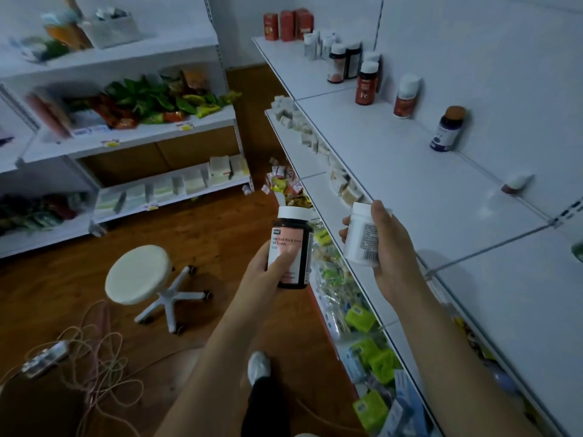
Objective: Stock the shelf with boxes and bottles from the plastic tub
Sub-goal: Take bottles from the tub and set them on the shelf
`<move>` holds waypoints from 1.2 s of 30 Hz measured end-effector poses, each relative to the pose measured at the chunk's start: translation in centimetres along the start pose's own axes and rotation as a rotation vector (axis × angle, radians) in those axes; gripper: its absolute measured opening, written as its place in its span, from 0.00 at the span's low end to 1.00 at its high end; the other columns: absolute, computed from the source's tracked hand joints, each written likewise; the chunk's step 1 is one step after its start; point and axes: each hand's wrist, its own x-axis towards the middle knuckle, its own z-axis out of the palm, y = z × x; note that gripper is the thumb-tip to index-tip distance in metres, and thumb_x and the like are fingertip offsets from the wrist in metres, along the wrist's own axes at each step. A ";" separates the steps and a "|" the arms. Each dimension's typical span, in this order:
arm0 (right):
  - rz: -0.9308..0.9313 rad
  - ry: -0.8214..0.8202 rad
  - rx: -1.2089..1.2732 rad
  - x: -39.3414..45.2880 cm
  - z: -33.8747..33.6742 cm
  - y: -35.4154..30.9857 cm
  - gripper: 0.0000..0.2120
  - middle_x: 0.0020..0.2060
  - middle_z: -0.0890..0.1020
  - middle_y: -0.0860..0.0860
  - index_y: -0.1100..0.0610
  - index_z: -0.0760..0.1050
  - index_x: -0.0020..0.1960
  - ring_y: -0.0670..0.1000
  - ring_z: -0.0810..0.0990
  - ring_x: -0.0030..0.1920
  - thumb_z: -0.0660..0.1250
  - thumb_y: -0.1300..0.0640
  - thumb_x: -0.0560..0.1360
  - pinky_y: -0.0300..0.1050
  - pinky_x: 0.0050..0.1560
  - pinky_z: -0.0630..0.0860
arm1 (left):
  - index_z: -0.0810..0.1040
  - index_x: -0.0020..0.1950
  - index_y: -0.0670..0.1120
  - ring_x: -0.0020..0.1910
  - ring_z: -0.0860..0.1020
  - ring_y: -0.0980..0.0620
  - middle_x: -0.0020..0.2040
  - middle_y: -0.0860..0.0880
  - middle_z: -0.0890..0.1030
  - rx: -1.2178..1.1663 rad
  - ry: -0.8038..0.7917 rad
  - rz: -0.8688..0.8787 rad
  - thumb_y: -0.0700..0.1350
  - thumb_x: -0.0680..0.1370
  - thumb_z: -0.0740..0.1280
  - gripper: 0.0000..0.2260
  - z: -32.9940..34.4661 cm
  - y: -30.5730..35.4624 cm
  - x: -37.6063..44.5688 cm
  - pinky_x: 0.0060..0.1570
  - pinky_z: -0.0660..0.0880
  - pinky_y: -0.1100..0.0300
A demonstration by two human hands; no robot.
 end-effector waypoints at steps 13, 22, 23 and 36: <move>-0.114 0.158 -0.059 20.6 12.5 -3.8 0.23 0.43 0.86 0.52 0.54 0.77 0.56 0.50 0.86 0.41 0.66 0.39 0.70 0.49 0.44 0.80 | 0.72 0.64 0.61 0.54 0.81 0.60 0.55 0.59 0.82 0.044 -0.137 0.075 0.61 0.73 0.66 0.20 -11.3 8.7 24.7 0.49 0.79 0.64; -0.063 0.294 -0.054 31.7 15.1 -3.0 0.18 0.46 0.87 0.52 0.44 0.80 0.49 0.54 0.86 0.46 0.70 0.35 0.66 0.61 0.54 0.81 | 0.72 0.59 0.65 0.55 0.81 0.57 0.57 0.57 0.81 0.036 -0.231 0.017 0.60 0.72 0.67 0.16 -13.2 10.9 38.4 0.51 0.77 0.63; -0.057 0.309 -0.049 33.2 15.3 -3.0 0.19 0.46 0.86 0.53 0.45 0.80 0.50 0.56 0.86 0.48 0.70 0.35 0.65 0.64 0.55 0.80 | 0.72 0.58 0.65 0.54 0.80 0.58 0.56 0.57 0.81 0.053 -0.227 0.013 0.60 0.71 0.67 0.15 -13.3 11.1 40.1 0.50 0.76 0.64; -0.060 0.417 -0.036 56.6 14.7 -2.1 0.20 0.44 0.86 0.53 0.48 0.78 0.51 0.55 0.86 0.46 0.68 0.36 0.67 0.55 0.50 0.81 | 0.73 0.63 0.60 0.53 0.81 0.59 0.55 0.57 0.82 0.229 -0.222 0.041 0.55 0.73 0.72 0.20 -11.8 17.7 65.1 0.51 0.77 0.61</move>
